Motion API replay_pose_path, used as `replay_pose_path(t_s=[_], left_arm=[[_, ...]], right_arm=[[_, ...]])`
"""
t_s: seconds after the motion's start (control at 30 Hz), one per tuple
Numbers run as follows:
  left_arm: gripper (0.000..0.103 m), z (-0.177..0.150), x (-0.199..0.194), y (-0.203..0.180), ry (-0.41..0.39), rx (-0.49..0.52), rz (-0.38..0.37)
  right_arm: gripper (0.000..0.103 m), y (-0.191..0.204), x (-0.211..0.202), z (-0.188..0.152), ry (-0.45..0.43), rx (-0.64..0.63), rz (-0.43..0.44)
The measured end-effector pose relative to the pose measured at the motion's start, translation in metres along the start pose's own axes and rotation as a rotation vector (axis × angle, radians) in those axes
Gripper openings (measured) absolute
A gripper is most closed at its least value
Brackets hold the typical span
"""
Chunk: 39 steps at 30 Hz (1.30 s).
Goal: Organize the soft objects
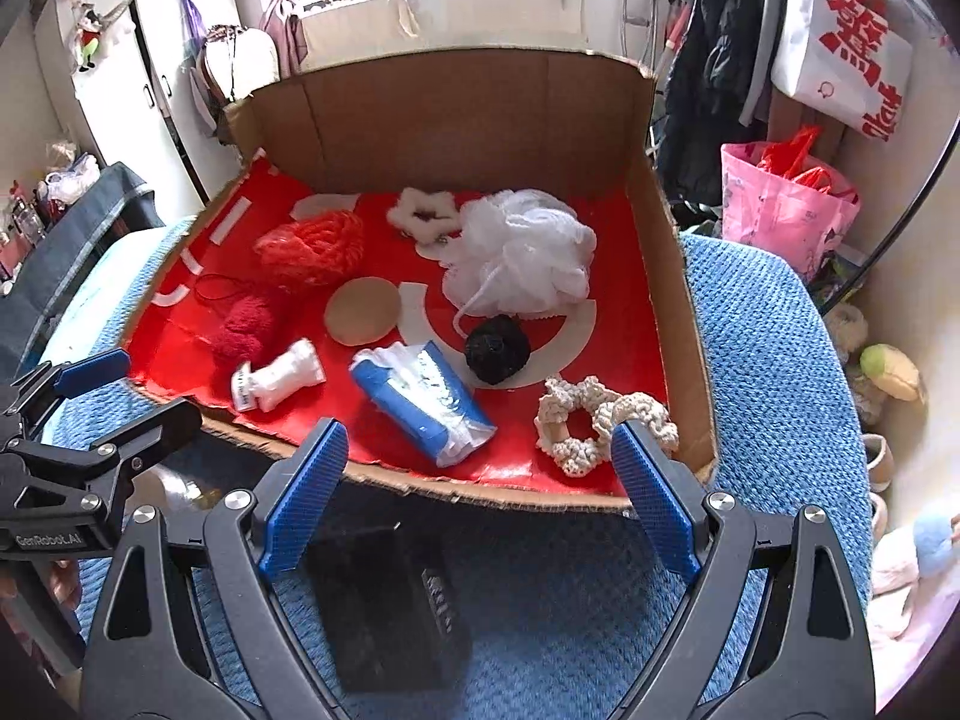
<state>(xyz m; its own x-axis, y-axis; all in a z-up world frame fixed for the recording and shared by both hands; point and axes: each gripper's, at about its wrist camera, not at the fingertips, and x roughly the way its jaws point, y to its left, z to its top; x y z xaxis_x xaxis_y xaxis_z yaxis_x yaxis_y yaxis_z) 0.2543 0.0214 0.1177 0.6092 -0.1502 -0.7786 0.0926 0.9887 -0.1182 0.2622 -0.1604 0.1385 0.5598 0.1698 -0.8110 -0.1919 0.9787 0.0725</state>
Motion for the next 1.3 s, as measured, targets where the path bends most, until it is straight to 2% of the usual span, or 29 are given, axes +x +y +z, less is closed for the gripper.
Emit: replay_pose_path(t_s=[0.13, 0.37, 0.43, 0.57, 0.67, 0.83, 0.93, 1.03, 1.17, 1.3], left_arm=[[0.103, -0.005, -0.023, -0.002, -0.022, -0.019, -0.018], [0.103, -0.031, -0.077, -0.01, -0.118, 0.003, -0.018], [0.103, -0.043, -0.087, -0.011, -0.144, 0.0, -0.007], [0.103, -0.075, -0.098, -0.012, -0.176, -0.004, 0.01], [0.103, -0.097, -0.097, -0.015, -0.178, 0.005, 0.01], [0.103, -0.13, -0.083, -0.023, -0.165, 0.011, 0.005], [0.103, -0.145, -0.071, -0.027, -0.155, 0.023, 0.036], [0.103, -0.155, -0.057, -0.03, -0.135, 0.038, 0.057], [0.103, -0.16, -0.034, -0.029, -0.076, 0.026, 0.038], [0.103, -0.164, -0.018, -0.024, -0.024, 0.004, 0.058]], right_arm=[[0.09, 0.004, -0.022, -0.005, -0.03, -0.009, -0.001], [0.093, 0.009, -0.072, -0.024, -0.098, -0.024, 0.006], [0.098, 0.008, -0.084, -0.034, -0.113, -0.018, 0.019], [0.098, 0.006, -0.101, -0.065, -0.14, -0.01, 0.046], [0.098, 0.009, -0.108, -0.09, -0.163, -0.03, 0.023], [0.098, 0.008, -0.095, -0.132, -0.154, -0.004, 0.021], [0.098, 0.006, -0.075, -0.149, -0.122, 0.015, 0.003], [0.098, 0.003, -0.054, -0.158, -0.068, 0.039, 0.02], [0.098, 0.01, -0.03, -0.169, -0.029, 0.006, -0.029], [0.099, 0.009, -0.018, -0.175, -0.009, 0.023, -0.074]])
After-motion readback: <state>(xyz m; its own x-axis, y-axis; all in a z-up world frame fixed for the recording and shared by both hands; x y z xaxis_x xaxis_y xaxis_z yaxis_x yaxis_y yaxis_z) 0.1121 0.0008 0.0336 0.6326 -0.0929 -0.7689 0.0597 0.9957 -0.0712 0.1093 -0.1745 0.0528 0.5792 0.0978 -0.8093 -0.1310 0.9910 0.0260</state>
